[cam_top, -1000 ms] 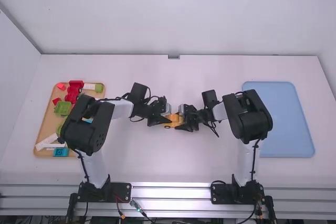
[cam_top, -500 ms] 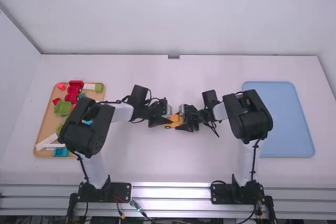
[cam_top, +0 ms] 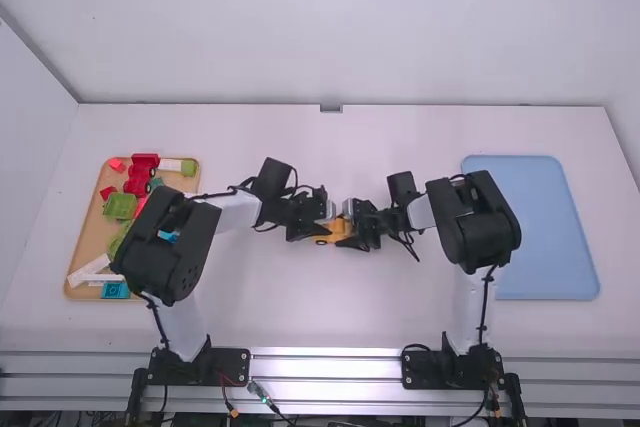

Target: Assemble lego blocks to make yellow taxi

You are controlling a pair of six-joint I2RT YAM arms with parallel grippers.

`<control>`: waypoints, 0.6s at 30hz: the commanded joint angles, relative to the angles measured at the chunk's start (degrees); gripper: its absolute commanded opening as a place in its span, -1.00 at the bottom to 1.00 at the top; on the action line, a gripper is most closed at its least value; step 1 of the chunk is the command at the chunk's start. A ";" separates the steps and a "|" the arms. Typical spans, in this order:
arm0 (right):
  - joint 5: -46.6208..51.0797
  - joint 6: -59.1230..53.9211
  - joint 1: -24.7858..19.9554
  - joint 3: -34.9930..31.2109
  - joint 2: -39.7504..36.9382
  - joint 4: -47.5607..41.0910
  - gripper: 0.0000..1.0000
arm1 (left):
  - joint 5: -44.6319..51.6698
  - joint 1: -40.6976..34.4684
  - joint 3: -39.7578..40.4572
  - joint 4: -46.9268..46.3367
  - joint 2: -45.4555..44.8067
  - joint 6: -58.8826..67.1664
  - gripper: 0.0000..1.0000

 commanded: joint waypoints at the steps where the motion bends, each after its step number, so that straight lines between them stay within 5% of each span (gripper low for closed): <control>1: 2.71 0.98 0.55 -0.04 0.59 0.22 0.07 | -3.17 -2.89 -2.69 -2.56 2.08 1.18 -0.97; 18: 2.73 1.01 0.46 -0.04 0.59 0.22 0.07 | -6.47 -2.95 -2.75 -5.07 2.08 2.16 -0.96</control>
